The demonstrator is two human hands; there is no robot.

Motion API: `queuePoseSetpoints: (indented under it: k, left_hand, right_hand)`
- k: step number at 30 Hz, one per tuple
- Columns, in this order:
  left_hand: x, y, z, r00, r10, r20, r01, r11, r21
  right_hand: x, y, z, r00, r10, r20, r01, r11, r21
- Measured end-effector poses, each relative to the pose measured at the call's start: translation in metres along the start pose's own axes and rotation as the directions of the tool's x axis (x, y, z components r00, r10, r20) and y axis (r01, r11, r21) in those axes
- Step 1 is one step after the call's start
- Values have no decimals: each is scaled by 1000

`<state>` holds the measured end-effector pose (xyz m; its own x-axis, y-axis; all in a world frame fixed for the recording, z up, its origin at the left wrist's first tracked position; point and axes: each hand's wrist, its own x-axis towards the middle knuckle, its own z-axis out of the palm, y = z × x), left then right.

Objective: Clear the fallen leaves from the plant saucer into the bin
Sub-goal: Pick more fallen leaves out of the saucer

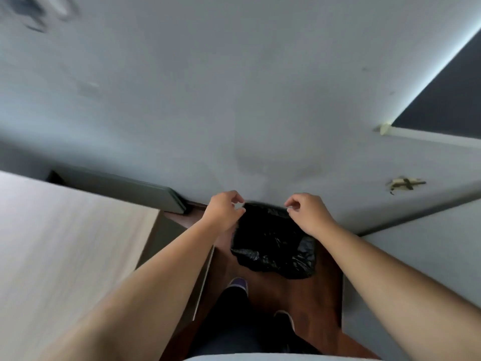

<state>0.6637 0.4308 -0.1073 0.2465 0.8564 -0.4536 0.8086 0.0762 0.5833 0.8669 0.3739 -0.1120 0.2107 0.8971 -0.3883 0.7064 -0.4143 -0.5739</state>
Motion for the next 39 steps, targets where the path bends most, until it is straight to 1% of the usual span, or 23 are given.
queuePoseSetpoints:
  k: [4,5,7,10,12,14,17,19,21,23,24,26,30,34,37,39]
  left_hand:
    - [-67,-17,-44,973,-49,-226,34,997,-70]
    - [-83,-24,-52,962,-66,-267,47,996,-78]
    - [-128,-48,-73,918,-139,-371,99,987,-125]
    - [-200,-92,-102,810,-287,-512,201,955,-217]
    - [-257,-128,-115,714,-395,-578,284,918,-276]
    - [-315,-163,-120,609,-502,-614,366,865,-344]
    - [-391,-210,-114,461,-631,-624,451,772,-447]
    - [-438,-239,-107,382,-688,-617,485,717,-500]
    - [-476,-266,-102,325,-720,-613,502,681,-534]
    - [-512,-296,-98,289,-742,-605,498,656,-567]
    - [-530,-311,-97,283,-744,-605,507,652,-564]
    - [-558,-341,-97,304,-735,-607,541,657,-525]
    - [-601,-397,-102,387,-700,-600,591,688,-422]
    - [-626,-450,-118,441,-701,-561,652,679,-337]
    - [-630,-473,-124,489,-694,-528,698,675,-239]
    - [-629,-484,-126,512,-665,-543,695,693,-193]
  right_hand:
    - [-10,-68,8,978,-204,54,205,978,-28]
    - [-14,-83,13,966,-248,77,251,967,-36]
    - [-31,-125,31,919,-362,157,375,925,-57]
    - [-64,-190,63,807,-523,272,561,824,-81]
    - [-97,-232,90,702,-620,350,680,730,-70]
    - [-132,-267,120,598,-681,422,764,644,-43]
    - [-185,-304,165,459,-724,515,840,542,14]
    - [-220,-323,198,377,-731,568,877,479,34]
    - [-253,-338,228,305,-735,606,908,416,48]
    - [-288,-354,261,229,-740,633,937,344,64]
    - [-305,-362,276,193,-742,642,949,307,68]
    - [-335,-376,304,143,-747,650,965,251,76]
    - [-383,-401,360,83,-736,672,983,171,67]
    - [-416,-416,407,58,-677,734,994,104,17]
    - [-424,-413,424,43,-637,770,999,52,-13]
    - [-426,-414,432,38,-637,770,999,29,-25]
